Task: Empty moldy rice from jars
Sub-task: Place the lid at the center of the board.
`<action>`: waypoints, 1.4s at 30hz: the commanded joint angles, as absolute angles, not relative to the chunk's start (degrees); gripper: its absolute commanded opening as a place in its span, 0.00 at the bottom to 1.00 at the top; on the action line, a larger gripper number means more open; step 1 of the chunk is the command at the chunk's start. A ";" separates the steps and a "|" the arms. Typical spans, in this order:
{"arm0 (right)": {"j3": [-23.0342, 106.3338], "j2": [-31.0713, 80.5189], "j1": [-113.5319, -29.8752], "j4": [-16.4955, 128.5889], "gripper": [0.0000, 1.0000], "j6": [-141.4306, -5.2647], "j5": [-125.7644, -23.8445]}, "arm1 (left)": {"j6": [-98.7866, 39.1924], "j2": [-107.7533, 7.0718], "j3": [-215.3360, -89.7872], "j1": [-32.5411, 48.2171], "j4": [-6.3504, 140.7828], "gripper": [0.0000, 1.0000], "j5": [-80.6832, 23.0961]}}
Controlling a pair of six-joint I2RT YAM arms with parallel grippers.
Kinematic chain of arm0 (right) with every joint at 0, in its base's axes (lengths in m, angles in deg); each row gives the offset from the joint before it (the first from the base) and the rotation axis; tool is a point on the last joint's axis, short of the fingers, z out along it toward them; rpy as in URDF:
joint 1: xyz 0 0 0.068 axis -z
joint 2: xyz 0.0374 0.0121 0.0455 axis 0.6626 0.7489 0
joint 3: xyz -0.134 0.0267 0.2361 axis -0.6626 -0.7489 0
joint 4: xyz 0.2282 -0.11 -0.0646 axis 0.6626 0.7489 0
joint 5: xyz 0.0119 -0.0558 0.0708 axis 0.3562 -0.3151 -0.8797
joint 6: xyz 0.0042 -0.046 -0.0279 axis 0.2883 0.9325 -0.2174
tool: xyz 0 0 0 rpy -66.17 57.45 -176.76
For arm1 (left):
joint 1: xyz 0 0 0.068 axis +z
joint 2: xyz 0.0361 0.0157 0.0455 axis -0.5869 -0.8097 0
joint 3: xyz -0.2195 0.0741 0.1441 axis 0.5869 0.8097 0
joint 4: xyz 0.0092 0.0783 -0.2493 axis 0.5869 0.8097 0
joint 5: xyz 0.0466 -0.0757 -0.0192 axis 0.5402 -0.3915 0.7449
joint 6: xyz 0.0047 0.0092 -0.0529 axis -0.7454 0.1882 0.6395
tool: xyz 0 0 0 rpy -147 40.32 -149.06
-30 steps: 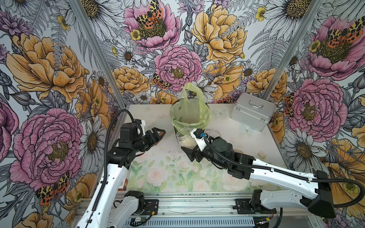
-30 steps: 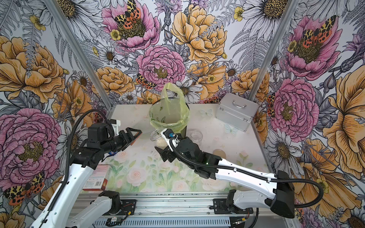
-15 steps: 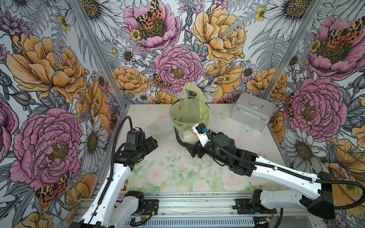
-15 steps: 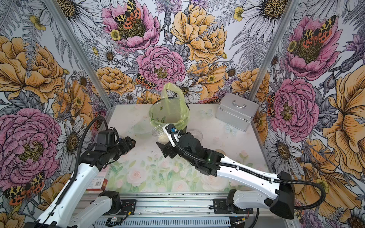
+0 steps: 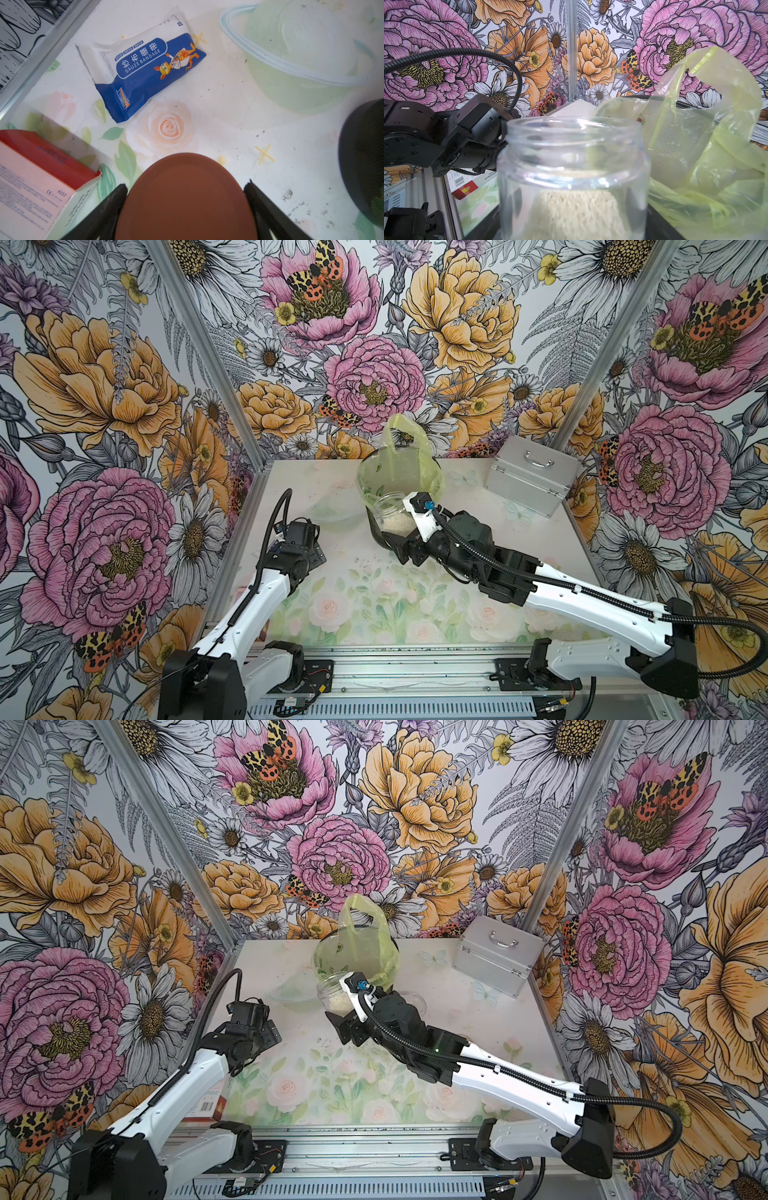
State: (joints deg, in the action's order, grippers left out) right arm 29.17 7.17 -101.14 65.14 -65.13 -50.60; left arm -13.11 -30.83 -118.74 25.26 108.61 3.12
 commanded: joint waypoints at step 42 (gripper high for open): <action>48.84 13.03 -93.52 77.93 0.00 -69.27 -51.56 | -12.47 -26.72 -128.69 19.06 114.76 0.99 -9.91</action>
State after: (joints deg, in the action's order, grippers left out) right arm 44.34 13.00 -94.08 79.06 -68.15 -51.08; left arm -11.42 -28.36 -126.37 19.51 112.24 -6.26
